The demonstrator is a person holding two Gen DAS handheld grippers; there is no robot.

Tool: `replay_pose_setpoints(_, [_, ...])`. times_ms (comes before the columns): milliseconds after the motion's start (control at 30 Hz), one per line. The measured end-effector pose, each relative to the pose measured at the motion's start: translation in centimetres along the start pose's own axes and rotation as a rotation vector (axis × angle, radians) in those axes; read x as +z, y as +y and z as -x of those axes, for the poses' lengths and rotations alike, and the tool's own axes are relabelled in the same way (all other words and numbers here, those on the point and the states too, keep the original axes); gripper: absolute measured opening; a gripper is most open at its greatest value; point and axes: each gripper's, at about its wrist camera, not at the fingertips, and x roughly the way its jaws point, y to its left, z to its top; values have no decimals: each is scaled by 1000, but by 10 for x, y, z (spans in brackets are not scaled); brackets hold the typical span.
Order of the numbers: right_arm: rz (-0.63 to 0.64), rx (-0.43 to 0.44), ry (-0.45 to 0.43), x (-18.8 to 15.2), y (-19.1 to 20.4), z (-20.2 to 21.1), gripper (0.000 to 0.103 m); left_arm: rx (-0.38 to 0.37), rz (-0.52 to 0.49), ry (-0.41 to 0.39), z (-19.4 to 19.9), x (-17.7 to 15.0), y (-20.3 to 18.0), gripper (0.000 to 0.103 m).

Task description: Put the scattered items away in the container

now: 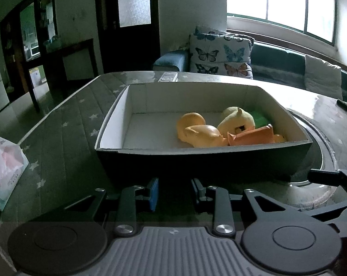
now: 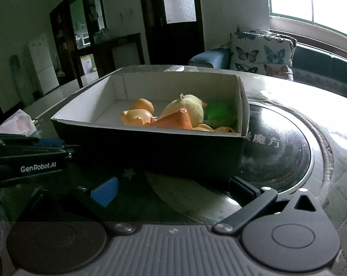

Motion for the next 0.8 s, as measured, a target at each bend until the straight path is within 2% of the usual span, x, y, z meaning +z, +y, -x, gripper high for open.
replay_pose_setpoints(800, [3, 10, 19, 7, -2, -8, 103, 2, -3, 14, -4, 4, -3, 32])
